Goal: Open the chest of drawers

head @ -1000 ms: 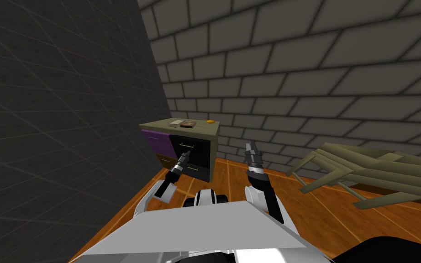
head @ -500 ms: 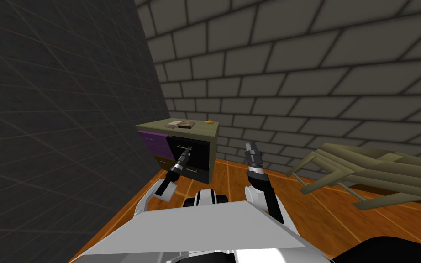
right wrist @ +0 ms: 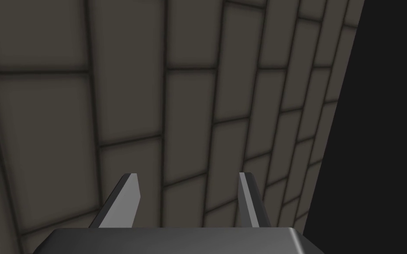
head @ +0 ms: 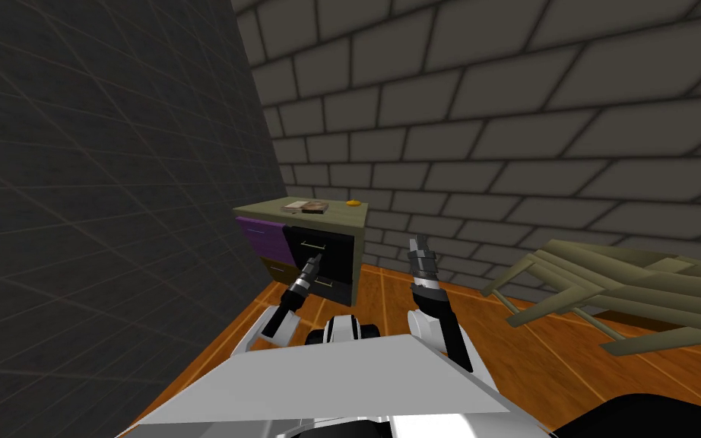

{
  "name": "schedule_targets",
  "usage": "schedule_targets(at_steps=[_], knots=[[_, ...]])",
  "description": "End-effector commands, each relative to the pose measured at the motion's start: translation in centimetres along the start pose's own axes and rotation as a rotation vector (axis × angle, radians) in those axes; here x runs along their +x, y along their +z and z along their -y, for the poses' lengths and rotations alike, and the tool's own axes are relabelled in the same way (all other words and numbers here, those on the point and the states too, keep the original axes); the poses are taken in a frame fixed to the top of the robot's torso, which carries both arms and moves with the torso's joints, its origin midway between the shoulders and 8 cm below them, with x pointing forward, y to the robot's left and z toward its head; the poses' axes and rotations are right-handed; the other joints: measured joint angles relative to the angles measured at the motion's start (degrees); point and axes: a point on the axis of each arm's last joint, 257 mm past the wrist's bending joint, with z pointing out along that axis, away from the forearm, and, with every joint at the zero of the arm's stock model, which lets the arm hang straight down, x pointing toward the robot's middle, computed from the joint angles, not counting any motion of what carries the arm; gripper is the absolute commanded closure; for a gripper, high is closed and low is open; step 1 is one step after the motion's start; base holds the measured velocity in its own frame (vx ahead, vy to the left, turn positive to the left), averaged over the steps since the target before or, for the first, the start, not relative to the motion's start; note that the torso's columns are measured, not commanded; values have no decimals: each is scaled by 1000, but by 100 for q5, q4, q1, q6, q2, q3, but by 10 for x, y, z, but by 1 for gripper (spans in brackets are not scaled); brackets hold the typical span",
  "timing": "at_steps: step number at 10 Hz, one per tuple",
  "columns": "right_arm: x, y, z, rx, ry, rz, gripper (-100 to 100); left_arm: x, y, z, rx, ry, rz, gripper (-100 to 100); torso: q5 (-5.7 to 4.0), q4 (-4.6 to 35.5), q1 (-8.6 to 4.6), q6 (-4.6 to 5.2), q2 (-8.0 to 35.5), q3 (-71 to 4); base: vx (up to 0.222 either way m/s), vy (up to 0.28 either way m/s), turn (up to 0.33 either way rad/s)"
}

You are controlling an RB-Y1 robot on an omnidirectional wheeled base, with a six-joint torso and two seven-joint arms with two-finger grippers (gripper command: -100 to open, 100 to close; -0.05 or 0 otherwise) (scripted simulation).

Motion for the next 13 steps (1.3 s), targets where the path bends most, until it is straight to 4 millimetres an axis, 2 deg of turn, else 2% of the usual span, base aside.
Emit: schedule_targets(at_steps=[1, 2, 6, 7, 8, 12, 13], knots=[[0, 0, 0, 0, 0, 0, 0, 24, -13, 10, 4, 2, -11, 100, -5, -2, -15, -1, -8, -5, -25, 101, 37], [0, 0, 0, 0, 0, 0, 0, 24, -13, 10, 4, 2, -11, 100, -8, -3, -23, 0, -11, -7, -18, 60, 7], [0, 0, 0, 0, 0, 0, 0, 56, -28, 29, 13, 0, -12, 100, -2, -1, -3, 0, -5, -3, -14, 76, 33], [0, 0, 0, 0, 0, 0, 0, 51, -27, 25, 9, -2, -13, 100, -2, -1, -3, -1, -4, -3, -6, 45, 3], [0, 0, 0, 0, 0, 0, 0, 51, -24, 22, 8, -1, -8, -100, -6, -2, -23, 1, -9, -5, 82, -24, -19], [0, 0, 0, 0, 0, 0, 0, 49, -20, 18, 7, -2, -4, -100, -4, -6, -11, 0, -23, -14, 146, -47, -8], [0, 0, 0, 0, 0, 0, 0, 43, -11, 21, 5, 0, 2, -100, -1, 3, 1, -1, 17, 8, 42, -32, -46]])
